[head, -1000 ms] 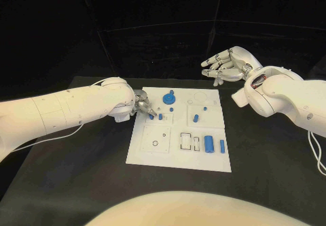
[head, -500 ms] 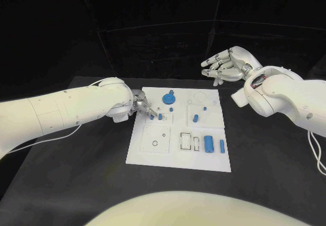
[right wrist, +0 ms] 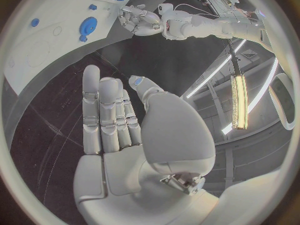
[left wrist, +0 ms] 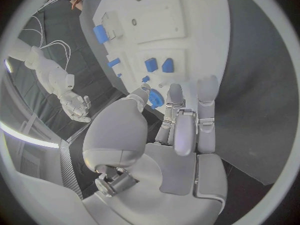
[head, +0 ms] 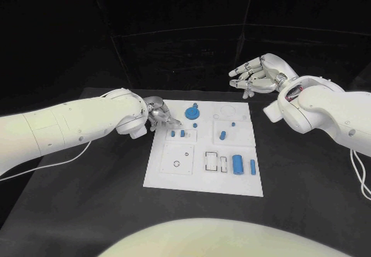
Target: Assemble the parts on the task board
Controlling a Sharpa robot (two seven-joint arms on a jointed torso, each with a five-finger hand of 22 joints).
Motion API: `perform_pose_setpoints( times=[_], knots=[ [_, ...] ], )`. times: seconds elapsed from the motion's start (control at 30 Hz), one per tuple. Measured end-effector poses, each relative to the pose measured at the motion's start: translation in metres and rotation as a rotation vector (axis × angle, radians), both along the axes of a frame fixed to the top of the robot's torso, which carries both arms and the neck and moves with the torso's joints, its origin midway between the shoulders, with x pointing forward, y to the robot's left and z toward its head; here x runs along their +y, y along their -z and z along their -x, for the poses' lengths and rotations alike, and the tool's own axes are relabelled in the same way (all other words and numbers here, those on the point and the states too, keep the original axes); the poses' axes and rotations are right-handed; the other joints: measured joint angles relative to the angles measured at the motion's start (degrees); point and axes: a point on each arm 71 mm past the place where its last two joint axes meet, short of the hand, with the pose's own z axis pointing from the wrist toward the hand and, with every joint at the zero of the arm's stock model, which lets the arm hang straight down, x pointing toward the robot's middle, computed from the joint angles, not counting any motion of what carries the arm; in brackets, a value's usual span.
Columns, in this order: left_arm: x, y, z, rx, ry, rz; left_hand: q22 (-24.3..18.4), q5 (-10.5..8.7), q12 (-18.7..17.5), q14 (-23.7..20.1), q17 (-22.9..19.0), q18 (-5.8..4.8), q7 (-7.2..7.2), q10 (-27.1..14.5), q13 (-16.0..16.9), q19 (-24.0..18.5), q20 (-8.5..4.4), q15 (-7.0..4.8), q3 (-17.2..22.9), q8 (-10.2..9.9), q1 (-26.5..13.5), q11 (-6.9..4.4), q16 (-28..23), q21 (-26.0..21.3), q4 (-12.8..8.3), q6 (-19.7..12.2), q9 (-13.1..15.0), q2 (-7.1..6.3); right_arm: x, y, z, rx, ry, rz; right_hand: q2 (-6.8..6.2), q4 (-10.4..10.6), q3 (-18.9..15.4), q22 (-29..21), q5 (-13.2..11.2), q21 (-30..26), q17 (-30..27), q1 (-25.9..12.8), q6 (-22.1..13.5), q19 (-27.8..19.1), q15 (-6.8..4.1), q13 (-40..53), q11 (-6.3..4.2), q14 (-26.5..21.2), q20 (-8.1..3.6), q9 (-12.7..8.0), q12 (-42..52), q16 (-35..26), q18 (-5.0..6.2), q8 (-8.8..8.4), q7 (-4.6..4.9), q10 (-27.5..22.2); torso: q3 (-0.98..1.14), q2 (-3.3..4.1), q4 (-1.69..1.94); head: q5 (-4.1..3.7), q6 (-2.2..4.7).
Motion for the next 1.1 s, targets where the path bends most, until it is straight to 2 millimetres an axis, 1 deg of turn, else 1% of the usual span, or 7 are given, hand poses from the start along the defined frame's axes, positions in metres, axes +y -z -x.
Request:
perform_pose_setpoints(
  times=[0.1, 0.2, 0.3, 0.6, 0.73, 0.93, 1.1],
  knots=[
    [-0.005, -0.005, -0.004, -0.051, 0.017, 0.097, -5.9, 0.24, -3.9, -8.01, -16.11, 0.01, 1.49, -5.63, -2.94, -4.21, 1.5, 1.31, -0.41, -1.06, 4.18, 1.66, -12.81, -7.48, -1.23, -1.67, -1.69, 0.57, 0.0, 0.0, 0.0, 0.0, 0.001, 0.0, 0.0, 0.0, 0.0, 0.0, 0.0, 0.0, 0.0, 0.0, 0.0, 0.0, 0.0, 0.0, 0.0, 0.0, 0.0, 0.0, 0.0, 0.0, 0.0, 0.0, 0.0, 0.0, 0.01, 0.02, -0.02, -0.02, 0.13],
    [-0.015, -0.01, -0.008, -0.113, 0.051, 0.176, -8.59, 0.24, -6.86, -15.34, -28.51, 0.01, 2.31, -9.24, -5.52, -6.13, 2.65, 2.22, 0.8, -2.22, 9.31, 2.55, -23.18, -11.61, -3.83, -2.49, -3.34, 0.67, -0.001, 0.0, 0.0, 0.0, 0.002, 0.001, 0.0, 0.16, 0.16, 0.0, 0.0, 0.0, 0.0, 0.0, 0.0, 0.0, 0.0, 0.0, 0.0, 0.0, 0.0, 0.0, 0.0, 0.0, 0.0, 0.0, 0.0, 0.0, 0.04, 0.05, -0.05, -0.18, 0.33],
    [-0.025, -0.014, -0.012, -0.182, 0.094, 0.211, -9.92, 0.24, -8.07, -16.92, -31.37, 0.01, 2.33, -9.74, -7.09, -6.4, 2.91, 2.41, 2.17, -2.79, 12.83, 2.79, -25.73, -13.48, -5.95, -2.41, -4.43, 0.51, -0.001, 0.0, -0.001, 0.0, 0.003, 0.001, 0.0, 0.16, 0.16, 0.0, 0.0, 0.0, 0.0, 0.0, 0.0, 0.0, 0.0, 0.0, 0.0, 0.0, 0.0, 0.0, 0.0, 0.0, 0.01, 0.0, 0.0, 0.0, 0.05, 0.07, -0.09, -0.37, 0.64],
    [-0.057, -0.015, -0.017, -0.408, 0.319, 0.082, -13.49, 0.24, -15.59, -16.31, -35.78, 0.01, 2.31, -9.95, -16.01, -3.98, 2.67, 2.29, 4.22, -10.17, 16.43, 3.2, -28.64, -17.43, -9.43, 3.53, -11.27, -2.55, 0.001, 0.001, -0.001, 0.001, 0.001, 0.001, 0.0, 0.16, 0.16, 0.01, 0.0, 0.0, -0.01, 0.0, 0.0, 0.0, 0.0, 0.01, 0.0, 0.0, 0.0, 0.0, 0.0, 0.0, 0.0, 0.0, 0.0, 0.0, 0.04, 0.1, -0.19, -0.89, 1.32],
    [-0.068, -0.012, -0.018, -0.462, 0.4, 0.007, -13.55, 0.24, -18.38, -12.84, -35.18, 0.01, 1.8, -8.59, -19.28, -1.25, 2.15, 1.92, 5.09, -13.18, 17.04, 2.67, -26.84, -16.94, -10.3, 5.93, -13.39, -2.84, 0.002, 0.001, -0.001, 0.002, -0.001, 0.001, 0.0, 0.16, 0.15, 0.01, 0.0, 0.0, -0.01, 0.0, 0.0, 0.0, 0.0, 0.01, 0.0, 0.0, 0.0, 0.0, 0.0, 0.0, 0.0, 0.0, 0.0, 0.0, 0.04, 0.1, -0.19, -1.09, 1.52],
    [-0.077, -0.008, -0.02, -0.51, 0.484, -0.092, -11.76, 0.23, -20.93, -3.48, -17.46, 0.0, 1.18, -6.85, -22.29, 3.59, 1.57, 1.39, 5.55, -16.3, 17.02, 2.37, -11.32, -13.47, -11.08, 8.39, -14.38, -2.86, 0.004, 0.001, -0.001, 0.002, -0.004, 0.001, 0.0, 0.15, 0.15, 0.01, 0.0, 0.0, -0.01, 0.0, 0.0, 0.0, 0.0, -0.04, 0.0, 0.0, 0.0, 0.0, 0.0, 0.0, 0.0, 0.0, 0.0, 0.0, 0.02, 0.12, -0.19, -1.21, 1.71],
    [-0.083, -0.005, -0.023, -0.522, 0.53, -0.157, -7.62, 0.23, -22.3, -0.21, -8.71, 0.01, 1.23, -5.9, -23.94, 6.23, 1.41, 1.36, 5.7, -18.27, 16.59, 2.32, -4.1, -8.88, -11.24, 9.68, -14.38, -3.28, 0.005, 0.001, -0.001, 0.003, -0.007, 0.0, 0.0, 0.15, 0.15, 0.01, 0.0, 0.0, -0.01, 0.0, 0.0, 0.0, 0.0, -0.03, 0.0, 0.0, 0.0, 0.0, 0.0, 0.0, 0.0, 0.0, 0.0, 0.0, 0.01, 0.12, -0.16, -1.25, 1.8]
  ],
)
